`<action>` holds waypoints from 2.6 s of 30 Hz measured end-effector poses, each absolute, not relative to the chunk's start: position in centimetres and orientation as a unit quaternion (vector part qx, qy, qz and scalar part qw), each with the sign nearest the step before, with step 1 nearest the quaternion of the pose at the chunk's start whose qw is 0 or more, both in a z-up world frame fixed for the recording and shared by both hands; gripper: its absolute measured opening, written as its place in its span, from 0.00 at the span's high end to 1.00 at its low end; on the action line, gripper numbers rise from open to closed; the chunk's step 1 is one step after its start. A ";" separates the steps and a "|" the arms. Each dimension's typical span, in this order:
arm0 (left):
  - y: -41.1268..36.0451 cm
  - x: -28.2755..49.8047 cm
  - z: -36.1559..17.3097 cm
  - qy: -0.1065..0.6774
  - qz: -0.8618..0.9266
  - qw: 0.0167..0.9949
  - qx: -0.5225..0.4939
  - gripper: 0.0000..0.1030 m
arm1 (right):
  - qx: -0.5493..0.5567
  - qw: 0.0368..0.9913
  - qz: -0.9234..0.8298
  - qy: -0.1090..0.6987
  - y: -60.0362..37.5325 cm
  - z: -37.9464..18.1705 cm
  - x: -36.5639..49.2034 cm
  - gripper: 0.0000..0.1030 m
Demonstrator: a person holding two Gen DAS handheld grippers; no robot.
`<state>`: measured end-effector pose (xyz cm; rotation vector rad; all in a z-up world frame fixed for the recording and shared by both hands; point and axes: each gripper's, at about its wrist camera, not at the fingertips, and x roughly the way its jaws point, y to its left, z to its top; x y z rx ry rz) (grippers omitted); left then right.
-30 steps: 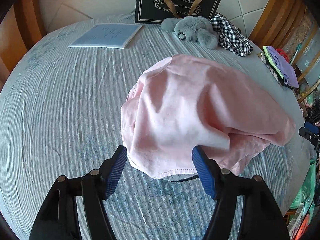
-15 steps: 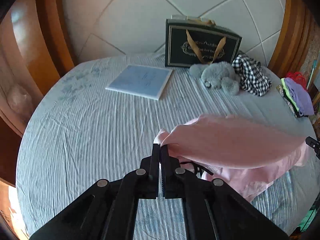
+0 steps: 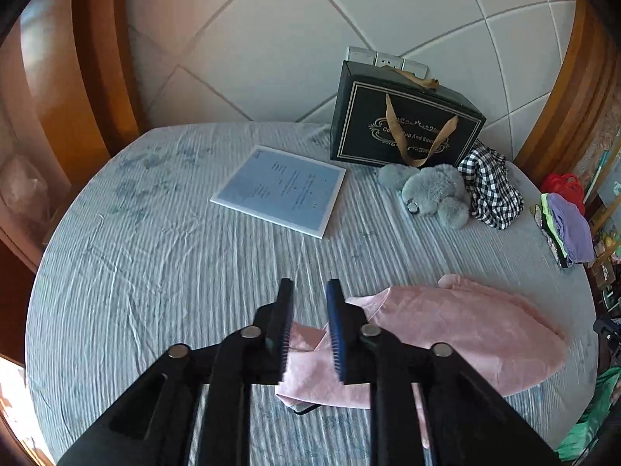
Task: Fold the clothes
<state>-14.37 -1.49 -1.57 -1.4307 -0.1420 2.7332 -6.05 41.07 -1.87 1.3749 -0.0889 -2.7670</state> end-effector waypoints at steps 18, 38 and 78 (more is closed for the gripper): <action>-0.7 -14.8 -13.8 -0.074 0.823 0.029 -0.563 0.54 | 0.531 0.172 -0.829 0.048 29.7 -12.4 -23.0 0.26; 3.4 -21.5 0.0 0.034 0.917 0.019 -0.396 0.91 | 0.357 0.002 -0.933 0.032 36.3 -2.1 -23.7 0.91; 11.8 -12.2 -9.9 -0.026 0.859 0.083 -0.504 0.92 | 0.494 -0.031 -0.869 0.008 44.3 -13.9 -5.2 0.82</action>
